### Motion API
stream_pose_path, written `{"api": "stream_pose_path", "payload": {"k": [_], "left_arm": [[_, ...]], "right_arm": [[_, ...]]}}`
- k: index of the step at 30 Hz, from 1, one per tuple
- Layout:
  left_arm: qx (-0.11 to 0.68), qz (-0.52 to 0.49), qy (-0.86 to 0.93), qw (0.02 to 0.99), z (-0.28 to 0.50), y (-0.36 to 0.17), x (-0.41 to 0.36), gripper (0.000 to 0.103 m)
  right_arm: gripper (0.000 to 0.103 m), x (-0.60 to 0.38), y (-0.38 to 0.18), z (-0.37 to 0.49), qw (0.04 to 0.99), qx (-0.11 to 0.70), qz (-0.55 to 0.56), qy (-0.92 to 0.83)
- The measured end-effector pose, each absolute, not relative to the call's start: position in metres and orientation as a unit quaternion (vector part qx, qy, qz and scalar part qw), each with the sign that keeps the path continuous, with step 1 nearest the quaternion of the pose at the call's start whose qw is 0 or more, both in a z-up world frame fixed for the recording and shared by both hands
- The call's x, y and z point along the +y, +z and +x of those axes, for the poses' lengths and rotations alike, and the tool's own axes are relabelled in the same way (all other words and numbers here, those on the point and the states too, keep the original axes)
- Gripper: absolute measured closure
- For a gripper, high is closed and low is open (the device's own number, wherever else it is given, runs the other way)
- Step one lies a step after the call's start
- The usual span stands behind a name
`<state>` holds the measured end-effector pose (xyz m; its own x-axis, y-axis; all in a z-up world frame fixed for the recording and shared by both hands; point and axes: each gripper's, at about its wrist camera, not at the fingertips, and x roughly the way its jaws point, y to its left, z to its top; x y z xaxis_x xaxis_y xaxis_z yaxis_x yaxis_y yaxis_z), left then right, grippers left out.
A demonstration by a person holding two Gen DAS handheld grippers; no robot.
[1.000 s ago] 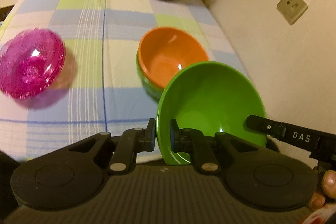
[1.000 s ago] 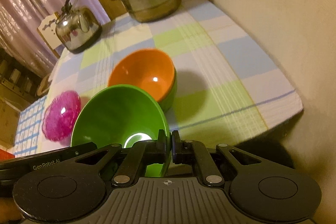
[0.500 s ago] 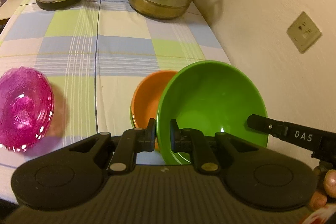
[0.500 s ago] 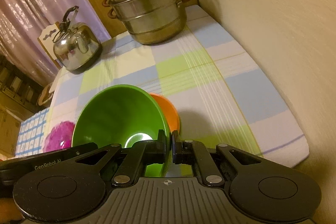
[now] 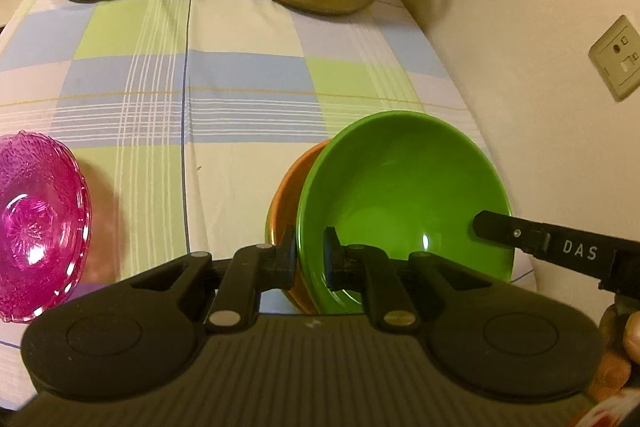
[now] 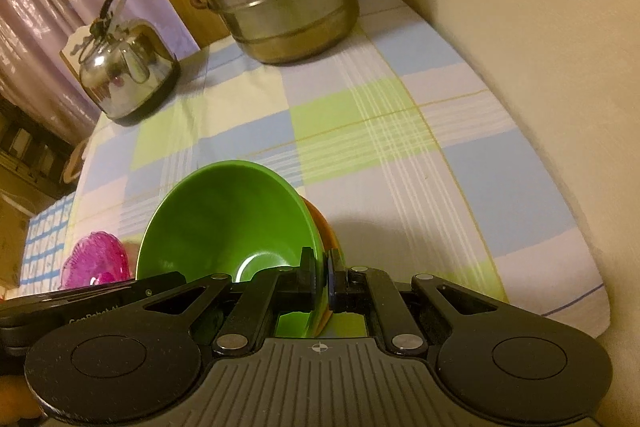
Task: Organize plates and bowls
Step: 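Lower the green bowl onto the orange bowl with both grippers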
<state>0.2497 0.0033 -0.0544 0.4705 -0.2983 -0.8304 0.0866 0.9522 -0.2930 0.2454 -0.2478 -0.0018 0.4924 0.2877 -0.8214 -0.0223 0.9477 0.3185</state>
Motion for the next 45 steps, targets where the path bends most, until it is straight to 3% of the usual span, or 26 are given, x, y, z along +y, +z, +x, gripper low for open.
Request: {"api": "stream_pose_path", "payload": {"k": [24,34,45], "left_arm": [[0.506,-0.11,-0.116,0.848,0.263,-0.072,0.008,0.092],[0.472,-0.118,-0.118,0.866,0.254,-0.068,0.015,0.08],[0.46,-0.115,-0.123,0.872,0.252,-0.059,0.017,0.08]], "right_arm": [[0.097,-0.243,-0.026,0.265,0.838,0.521,0.134,0.089],[0.095,-0.252,-0.025,0.256,0.848,0.497,0.152,0.098],[0.095,-0.254,-0.024,0.247,0.85,0.491,0.16,0.101]]}}
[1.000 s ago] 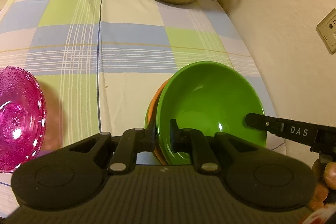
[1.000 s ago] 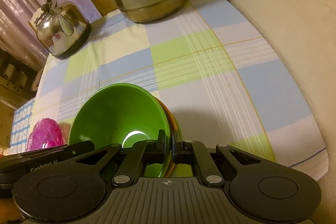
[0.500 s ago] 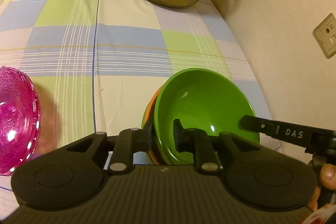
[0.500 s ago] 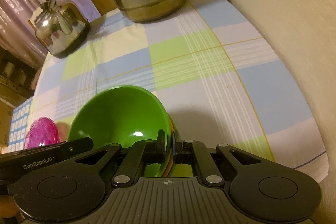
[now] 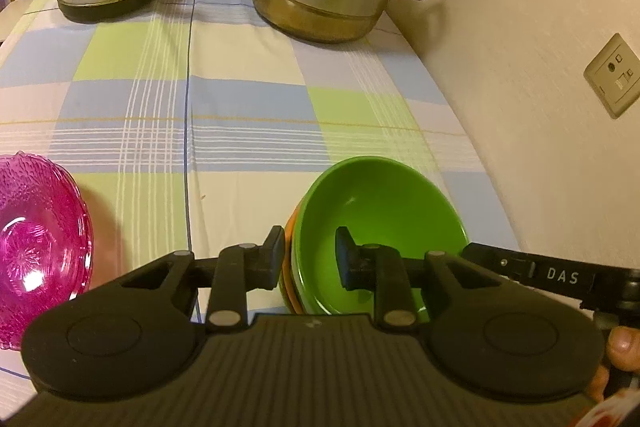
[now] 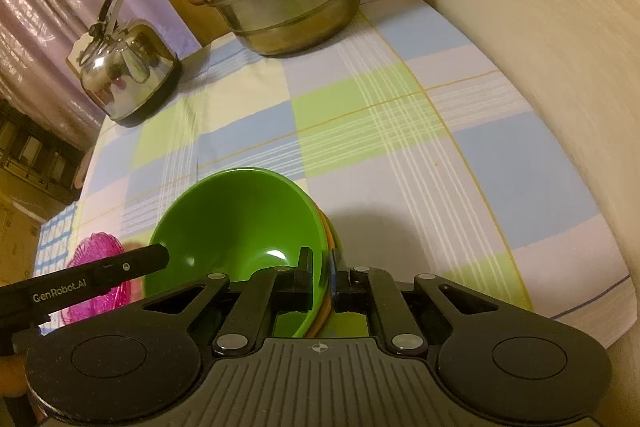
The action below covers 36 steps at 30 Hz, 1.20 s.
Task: Organize plates and bowls
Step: 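Lower the green bowl onto the orange bowl with both grippers, then open both grippers and pull them back from the bowl stack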
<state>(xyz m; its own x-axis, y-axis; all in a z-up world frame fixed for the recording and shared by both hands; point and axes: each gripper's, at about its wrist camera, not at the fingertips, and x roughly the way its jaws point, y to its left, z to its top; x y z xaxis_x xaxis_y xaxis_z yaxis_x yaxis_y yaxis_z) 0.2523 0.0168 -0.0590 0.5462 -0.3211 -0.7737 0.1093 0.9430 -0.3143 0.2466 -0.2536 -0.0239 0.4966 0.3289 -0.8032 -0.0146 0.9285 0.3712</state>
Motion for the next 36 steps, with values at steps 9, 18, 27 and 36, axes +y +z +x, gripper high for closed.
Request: {"api": "stream_pose_path", "payload": {"k": [9,18,27,36], "left_arm": [[0.466,-0.129,-0.12,0.867,0.247,-0.063,0.02,0.075],[0.463,-0.133,-0.115,0.869,0.221,-0.057,0.025,0.042],[0.447,-0.115,-0.088,0.882,0.174,-0.051,0.031,0.012],[0.437,-0.072,-0.011,0.897,0.118,-0.055,0.037,0.006]], "right_arm": [[0.095,-0.254,-0.03,0.24,0.845,0.5,0.163,0.1],[0.037,-0.254,-0.021,0.221,0.85,0.487,0.175,0.098],[0.035,-0.251,-0.01,0.186,0.862,0.475,0.146,0.098],[0.033,-0.247,-0.017,0.142,0.866,0.481,0.098,0.097]]}}
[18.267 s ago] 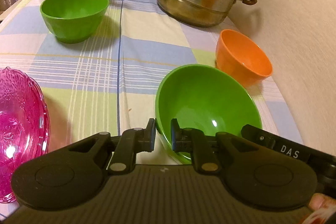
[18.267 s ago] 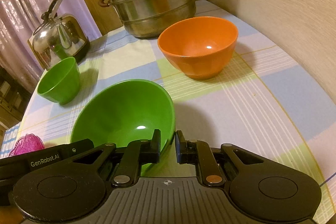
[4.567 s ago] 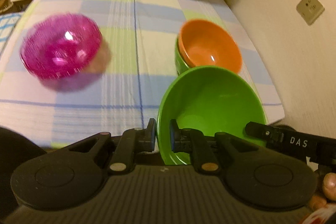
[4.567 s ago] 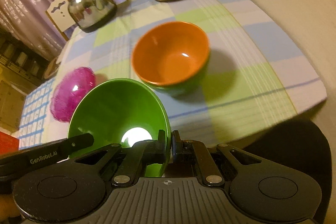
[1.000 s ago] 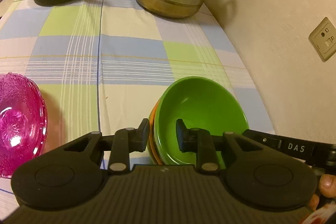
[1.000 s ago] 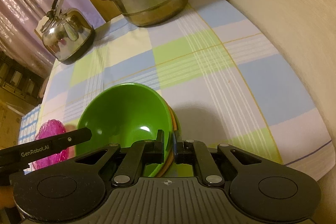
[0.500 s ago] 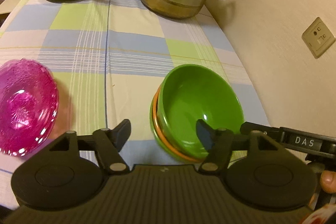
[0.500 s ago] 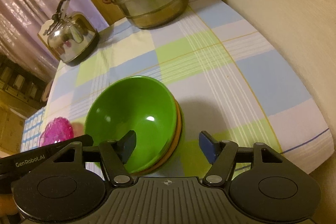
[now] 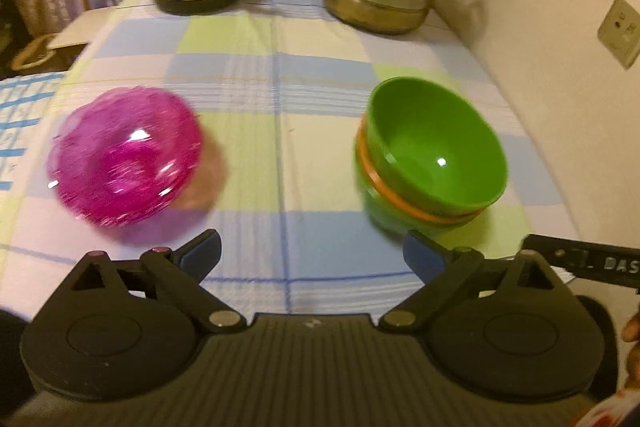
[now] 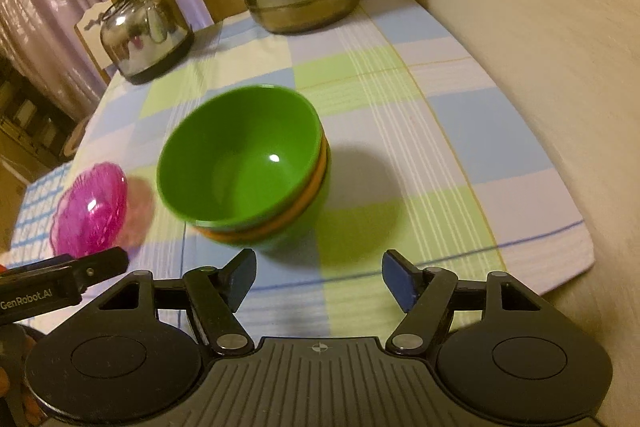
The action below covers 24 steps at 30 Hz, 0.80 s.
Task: Organize plates and bowls
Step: 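Open both grippers and pull them back from the bowl stack, then move both open grippers to the bowl stack and close them on its rim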
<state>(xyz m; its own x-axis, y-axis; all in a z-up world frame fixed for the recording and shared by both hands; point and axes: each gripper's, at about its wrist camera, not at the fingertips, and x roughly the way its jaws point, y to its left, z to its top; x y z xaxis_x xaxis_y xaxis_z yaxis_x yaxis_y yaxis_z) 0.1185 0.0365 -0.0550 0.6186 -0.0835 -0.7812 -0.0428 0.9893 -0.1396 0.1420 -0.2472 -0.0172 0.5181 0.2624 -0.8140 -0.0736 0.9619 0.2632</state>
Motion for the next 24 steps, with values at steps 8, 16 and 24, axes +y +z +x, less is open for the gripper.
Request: {"api": "stream_pose_path", "payload": {"k": [8,16,24], "left_arm": [[0.435,-0.083,0.024,0.896,0.083,-0.056,0.048,0.006],[0.433,-0.092,0.024,0.896,0.07,-0.054,0.052,0.006],[0.426,-0.115,0.008,0.897,0.078,-0.053,0.054,0.007]], "right_arm": [[0.033,-0.244,-0.011,0.112,0.869,0.476,0.084,0.108],[0.033,-0.233,-0.013,0.1,0.864,0.481,0.087,0.12],[0.033,-0.238,-0.013,0.102,0.864,0.481,0.1,0.114]]}}
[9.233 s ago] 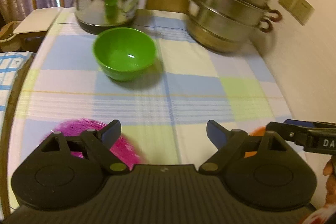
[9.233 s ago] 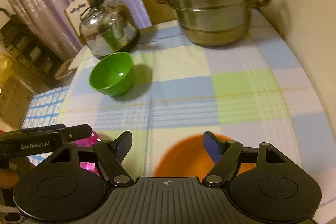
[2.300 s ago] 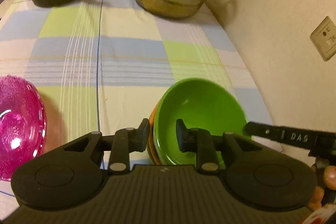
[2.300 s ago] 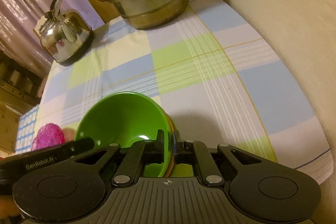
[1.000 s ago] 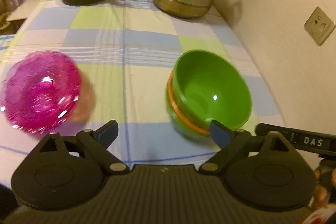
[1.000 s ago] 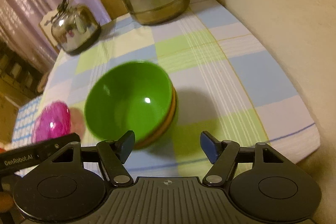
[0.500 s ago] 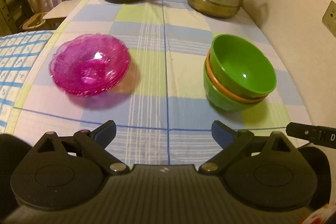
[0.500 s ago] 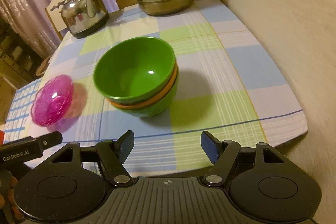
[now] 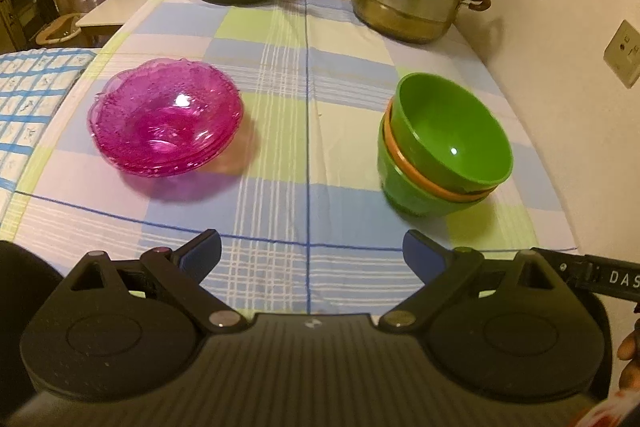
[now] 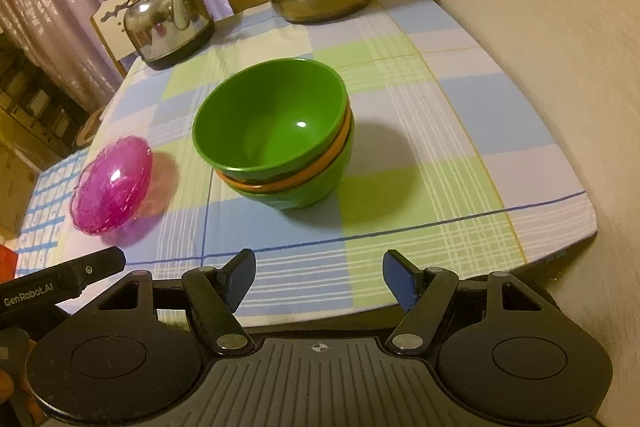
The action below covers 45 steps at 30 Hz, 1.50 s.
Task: Organize plates and bowls
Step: 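Move both open grippers to the bowl stack and close them on its rim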
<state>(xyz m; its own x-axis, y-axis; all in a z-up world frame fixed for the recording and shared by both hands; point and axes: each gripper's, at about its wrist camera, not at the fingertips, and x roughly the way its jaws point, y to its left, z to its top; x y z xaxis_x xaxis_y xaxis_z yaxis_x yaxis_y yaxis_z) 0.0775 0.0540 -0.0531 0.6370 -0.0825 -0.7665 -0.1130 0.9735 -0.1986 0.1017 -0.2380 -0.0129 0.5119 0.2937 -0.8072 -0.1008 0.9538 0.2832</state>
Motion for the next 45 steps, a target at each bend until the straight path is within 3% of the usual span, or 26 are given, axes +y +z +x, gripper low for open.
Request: {"api": "stream_pose_path", "payload": {"k": [9,18,31,35,39,43,45], "left_arm": [[0.394,-0.112,-0.013,0.912,0.12,-0.04,0.045,0.007],[0.415,-0.155,-0.037,0.896,0.18,-0.047,0.039,0.007],[0.439,-0.153,-0.079,0.882,0.231,-0.065,0.027,0.023],[0.455,-0.151,-0.095,0.872,0.241,-0.074,0.022,0.029],[0.47,-0.15,-0.105,0.864,0.249,-0.083,0.018,0.045],[0.483,-0.152,-0.114,0.855,0.255,-0.091,0.017,0.062],[0.49,-0.158,-0.115,0.85,0.257,-0.094,0.018,0.065]], "right_arm": [[0.033,-0.246,-0.002,0.129,0.871,0.467,0.11,0.108],[0.033,-0.247,-0.005,0.179,0.872,0.466,0.112,0.101],[0.033,-0.242,-0.034,0.229,0.856,0.492,0.111,0.119],[0.034,-0.238,-0.042,0.239,0.853,0.498,0.107,0.117],[0.049,-0.239,-0.051,0.247,0.847,0.508,0.109,0.112],[0.052,-0.24,-0.059,0.252,0.84,0.522,0.107,0.105],[0.058,-0.241,-0.063,0.255,0.835,0.528,0.114,0.104]]}}
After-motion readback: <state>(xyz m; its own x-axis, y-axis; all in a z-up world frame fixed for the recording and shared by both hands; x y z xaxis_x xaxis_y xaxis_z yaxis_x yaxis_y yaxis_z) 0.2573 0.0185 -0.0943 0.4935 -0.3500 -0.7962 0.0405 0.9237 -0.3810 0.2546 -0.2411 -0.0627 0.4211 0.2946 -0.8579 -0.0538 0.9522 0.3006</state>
